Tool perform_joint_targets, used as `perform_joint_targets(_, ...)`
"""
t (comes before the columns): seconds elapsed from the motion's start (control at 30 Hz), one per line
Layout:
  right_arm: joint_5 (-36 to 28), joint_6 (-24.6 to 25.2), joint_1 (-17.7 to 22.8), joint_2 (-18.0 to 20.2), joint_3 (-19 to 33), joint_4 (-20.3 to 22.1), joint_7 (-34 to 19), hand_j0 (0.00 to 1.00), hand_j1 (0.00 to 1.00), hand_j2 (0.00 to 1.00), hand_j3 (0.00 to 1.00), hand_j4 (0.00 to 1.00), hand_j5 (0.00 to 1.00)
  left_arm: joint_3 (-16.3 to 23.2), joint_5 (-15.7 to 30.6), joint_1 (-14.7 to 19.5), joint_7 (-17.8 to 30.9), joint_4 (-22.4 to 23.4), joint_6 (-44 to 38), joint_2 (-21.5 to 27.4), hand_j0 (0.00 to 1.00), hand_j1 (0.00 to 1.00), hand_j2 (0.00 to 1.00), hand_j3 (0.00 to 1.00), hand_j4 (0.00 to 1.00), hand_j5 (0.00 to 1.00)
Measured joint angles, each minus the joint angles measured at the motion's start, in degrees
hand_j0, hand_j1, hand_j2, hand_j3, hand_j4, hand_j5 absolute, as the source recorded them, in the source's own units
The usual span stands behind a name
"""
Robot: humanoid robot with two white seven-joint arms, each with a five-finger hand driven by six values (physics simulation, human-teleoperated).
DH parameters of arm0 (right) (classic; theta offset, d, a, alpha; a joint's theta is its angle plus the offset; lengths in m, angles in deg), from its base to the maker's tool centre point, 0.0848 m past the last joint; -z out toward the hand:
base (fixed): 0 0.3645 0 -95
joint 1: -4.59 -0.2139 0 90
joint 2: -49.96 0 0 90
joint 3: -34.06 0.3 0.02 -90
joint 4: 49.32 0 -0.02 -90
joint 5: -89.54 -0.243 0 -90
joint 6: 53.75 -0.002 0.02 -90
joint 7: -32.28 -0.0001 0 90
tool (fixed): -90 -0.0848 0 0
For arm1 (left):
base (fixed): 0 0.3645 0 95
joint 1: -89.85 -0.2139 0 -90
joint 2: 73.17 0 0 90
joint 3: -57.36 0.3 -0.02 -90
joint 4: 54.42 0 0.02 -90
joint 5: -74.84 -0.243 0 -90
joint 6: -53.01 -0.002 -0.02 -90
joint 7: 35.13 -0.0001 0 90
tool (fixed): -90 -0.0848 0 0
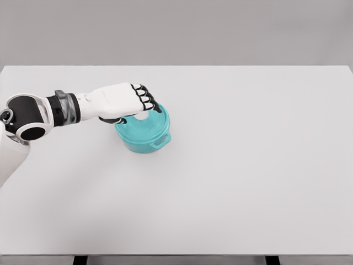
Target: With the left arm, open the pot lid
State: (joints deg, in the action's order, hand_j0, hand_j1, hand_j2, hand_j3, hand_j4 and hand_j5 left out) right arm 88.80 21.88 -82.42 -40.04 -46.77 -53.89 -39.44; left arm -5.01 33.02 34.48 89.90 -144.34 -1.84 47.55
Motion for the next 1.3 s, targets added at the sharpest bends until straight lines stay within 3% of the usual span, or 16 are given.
perform_joint_targets(0.7,0.00,0.03,0.00,0.00,-0.01,0.00,0.00,1.00,1.00,1.00,1.00,1.00,1.00,0.38,0.73,-0.18,0.00,-0.36,0.00,0.05,0.82,0.82,0.82,0.82,0.82,0.82)
perform_joint_targets(1.3,0.00,0.01,0.00,0.00,0.00,0.00,0.00,1.00,1.00,1.00,1.00,1.00,1.00,1.04,0.26,0.09,0.00,0.38,0.00,0.09,0.68,0.68,0.68,0.68,0.68,0.68)
